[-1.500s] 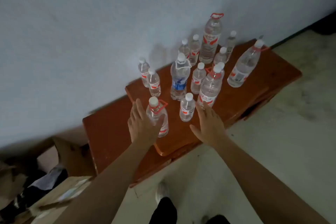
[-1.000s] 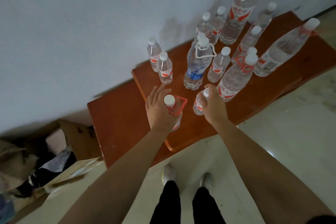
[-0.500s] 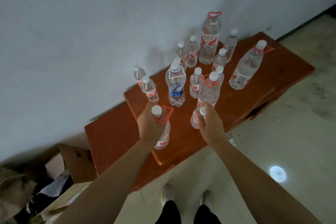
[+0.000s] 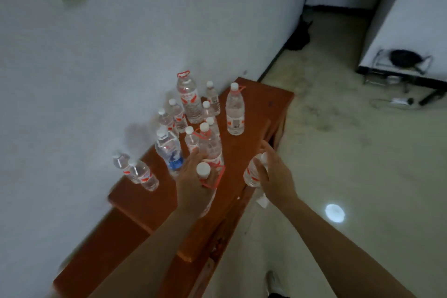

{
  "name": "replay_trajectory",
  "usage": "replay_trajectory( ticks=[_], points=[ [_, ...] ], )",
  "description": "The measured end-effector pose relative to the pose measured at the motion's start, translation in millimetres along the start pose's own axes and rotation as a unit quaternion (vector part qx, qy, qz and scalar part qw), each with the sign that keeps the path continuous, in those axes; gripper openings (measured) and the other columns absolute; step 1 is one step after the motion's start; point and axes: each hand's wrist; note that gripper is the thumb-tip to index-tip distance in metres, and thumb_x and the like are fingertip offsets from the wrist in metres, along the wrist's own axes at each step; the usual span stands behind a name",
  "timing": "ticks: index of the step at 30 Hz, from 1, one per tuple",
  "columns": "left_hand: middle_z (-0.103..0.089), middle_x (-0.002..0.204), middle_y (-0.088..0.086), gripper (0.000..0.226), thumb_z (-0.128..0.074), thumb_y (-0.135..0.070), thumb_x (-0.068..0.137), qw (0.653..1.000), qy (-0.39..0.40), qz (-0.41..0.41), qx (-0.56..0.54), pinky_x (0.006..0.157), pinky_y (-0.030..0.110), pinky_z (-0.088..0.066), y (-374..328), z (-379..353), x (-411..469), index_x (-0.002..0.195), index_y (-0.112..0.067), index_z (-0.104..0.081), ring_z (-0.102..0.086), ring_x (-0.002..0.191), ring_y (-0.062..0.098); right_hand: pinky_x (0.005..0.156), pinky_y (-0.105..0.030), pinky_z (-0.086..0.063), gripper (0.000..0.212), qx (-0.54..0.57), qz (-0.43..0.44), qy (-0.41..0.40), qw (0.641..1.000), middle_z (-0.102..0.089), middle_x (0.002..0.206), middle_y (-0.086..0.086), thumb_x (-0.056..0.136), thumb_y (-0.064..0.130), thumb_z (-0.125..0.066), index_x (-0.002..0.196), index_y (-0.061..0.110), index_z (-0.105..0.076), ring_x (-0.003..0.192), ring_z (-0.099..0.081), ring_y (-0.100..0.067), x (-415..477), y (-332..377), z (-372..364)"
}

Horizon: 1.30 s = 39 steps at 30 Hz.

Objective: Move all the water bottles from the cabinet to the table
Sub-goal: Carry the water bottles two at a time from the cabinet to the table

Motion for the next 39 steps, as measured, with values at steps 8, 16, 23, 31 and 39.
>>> replay_trajectory(
  ticks=[8,16,23,31,39],
  points=[
    [-0.072,0.114,0.012,0.043,-0.060,-0.034,0.085,0.972,0.062,-0.197,-0.109,0.089,0.040,-0.056,-72,-52,-39,0.113,-0.003,-0.071,-0.068,0.106,0.028,0.086,-0.030,-0.045,0.050,-0.074,-0.161,-0.173,0.969,-0.059,0.135,0.005,0.102,0.036,-0.049,0.147,0.039,-0.030,0.115,-0.060,-0.017,-151,-27,116],
    [-0.075,0.106,0.003,0.035,-0.055,-0.034,0.082,0.910,0.199,-0.293,-0.217,0.084,0.038,-0.057,-213,-113,-143,0.103,-0.012,-0.074,-0.071,0.100,0.021,0.085,-0.035,-0.051,0.044,-0.173,-0.321,-0.337,0.868,-0.062,0.133,0.004,0.101,0.037,-0.052,0.144,0.033,-0.043,0.109,-0.065,-0.021,-366,-48,224],
    [-0.071,0.086,-0.014,0.014,-0.067,-0.030,0.078,0.842,0.304,-0.340,-0.290,0.066,0.023,-0.048,-357,-158,-326,0.089,-0.023,-0.069,-0.069,0.076,0.014,0.084,-0.036,-0.050,0.044,-0.193,-0.416,-0.463,0.759,-0.064,0.129,0.005,0.100,0.033,-0.055,0.142,0.036,-0.042,0.106,-0.065,-0.025,-589,-49,296],
    [-0.072,0.077,-0.008,0.028,-0.065,-0.047,0.076,0.765,0.390,-0.386,-0.337,0.063,0.032,-0.052,-498,-176,-537,0.084,-0.020,-0.068,-0.069,0.070,0.019,0.073,-0.037,-0.054,0.044,-0.232,-0.504,-0.517,0.651,-0.064,0.130,0.006,0.100,0.043,-0.047,0.141,0.043,-0.031,0.094,-0.070,-0.026,-813,-52,363],
    [-0.072,0.077,-0.014,0.023,-0.070,-0.048,0.078,0.676,0.475,-0.408,-0.389,0.066,0.034,-0.055,-620,-217,-727,0.084,-0.025,-0.068,-0.068,0.073,0.007,0.073,-0.042,-0.057,0.044,-0.249,-0.573,-0.561,0.542,-0.064,0.130,0.000,0.102,0.040,-0.048,0.140,0.043,-0.028,0.096,-0.070,-0.029,-982,-74,419]
  ],
)
Point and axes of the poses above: each hand's wrist, its own x-axis towards the middle knuckle, its own z-axis out of the back of the hand, y = z × x
